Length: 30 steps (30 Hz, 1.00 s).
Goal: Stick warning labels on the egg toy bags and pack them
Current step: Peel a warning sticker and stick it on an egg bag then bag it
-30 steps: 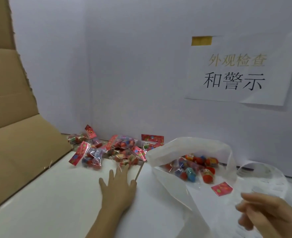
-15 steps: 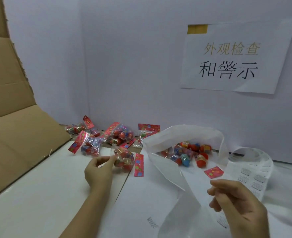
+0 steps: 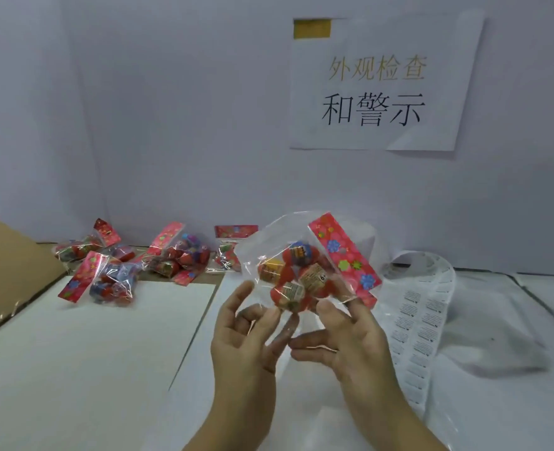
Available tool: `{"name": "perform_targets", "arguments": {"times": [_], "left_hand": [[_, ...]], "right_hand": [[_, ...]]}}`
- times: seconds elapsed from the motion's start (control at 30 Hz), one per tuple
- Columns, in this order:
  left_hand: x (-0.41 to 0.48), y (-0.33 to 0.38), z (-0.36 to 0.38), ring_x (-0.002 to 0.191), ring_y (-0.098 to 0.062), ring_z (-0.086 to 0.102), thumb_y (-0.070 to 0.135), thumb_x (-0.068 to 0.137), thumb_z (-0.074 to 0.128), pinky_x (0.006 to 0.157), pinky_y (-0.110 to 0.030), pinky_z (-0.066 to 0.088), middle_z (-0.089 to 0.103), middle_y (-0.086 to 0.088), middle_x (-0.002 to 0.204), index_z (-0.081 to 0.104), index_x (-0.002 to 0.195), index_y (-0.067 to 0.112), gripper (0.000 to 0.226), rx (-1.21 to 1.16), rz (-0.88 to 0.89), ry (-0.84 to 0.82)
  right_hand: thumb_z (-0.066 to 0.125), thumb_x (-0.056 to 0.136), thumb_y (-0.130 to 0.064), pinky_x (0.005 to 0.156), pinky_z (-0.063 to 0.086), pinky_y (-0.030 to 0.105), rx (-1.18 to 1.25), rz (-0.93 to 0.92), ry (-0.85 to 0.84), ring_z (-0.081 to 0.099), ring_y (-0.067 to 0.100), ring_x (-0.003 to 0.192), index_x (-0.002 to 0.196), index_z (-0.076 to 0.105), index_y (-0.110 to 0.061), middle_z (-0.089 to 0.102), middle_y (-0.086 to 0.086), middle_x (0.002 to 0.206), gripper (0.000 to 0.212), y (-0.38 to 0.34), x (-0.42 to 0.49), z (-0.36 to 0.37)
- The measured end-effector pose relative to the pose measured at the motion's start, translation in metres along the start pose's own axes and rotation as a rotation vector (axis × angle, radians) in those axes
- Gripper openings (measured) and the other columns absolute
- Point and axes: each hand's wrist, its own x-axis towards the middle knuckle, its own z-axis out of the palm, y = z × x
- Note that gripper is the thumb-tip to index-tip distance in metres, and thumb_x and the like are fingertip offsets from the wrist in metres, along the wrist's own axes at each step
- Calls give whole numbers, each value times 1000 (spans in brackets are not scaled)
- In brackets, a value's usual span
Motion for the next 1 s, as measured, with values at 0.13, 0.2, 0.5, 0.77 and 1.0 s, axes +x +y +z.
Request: {"name": "perform_targets", "arguments": {"times": [0.13,0.2,0.5,0.77,1.0], "left_hand": [[-7,-5,3,76,-27,74,2,57,77,60,-33,59,68,-1,76,73,74,29,33,104,7,-74],[-7,-3,3,72,-30,74,12,52,87,58,-32,59,71,-6,75,73,67,26,25,119,-22,-70],[-11,-1,3,70,-29,74,18,65,70,58,-27,58,71,-9,70,74,62,21,6,218,-76,-123],[-11,3,5,67,-29,73,33,52,77,56,-27,58,73,-11,74,76,68,23,18,239,-108,-166],[-12,2,7,68,-25,74,43,58,72,58,-23,57,75,-11,76,80,72,22,26,358,-50,-135]], "right_hand": [[63,73,-35,53,54,31,13,-44,74,64,21,59,105,67,-17,70,10,85,37,-8,3,-22],[61,74,-38,51,53,29,-29,-59,69,64,18,62,105,68,-21,70,9,86,36,-12,5,-27],[55,70,-61,64,59,38,-98,-88,149,68,23,94,104,70,-23,72,7,98,53,-18,13,-40],[62,83,-28,57,56,26,39,-167,250,69,10,71,88,70,-24,74,-2,78,10,-22,18,-46],[63,84,-29,52,53,23,18,-190,355,70,10,71,95,69,-20,74,-1,80,15,-25,21,-54]]}}
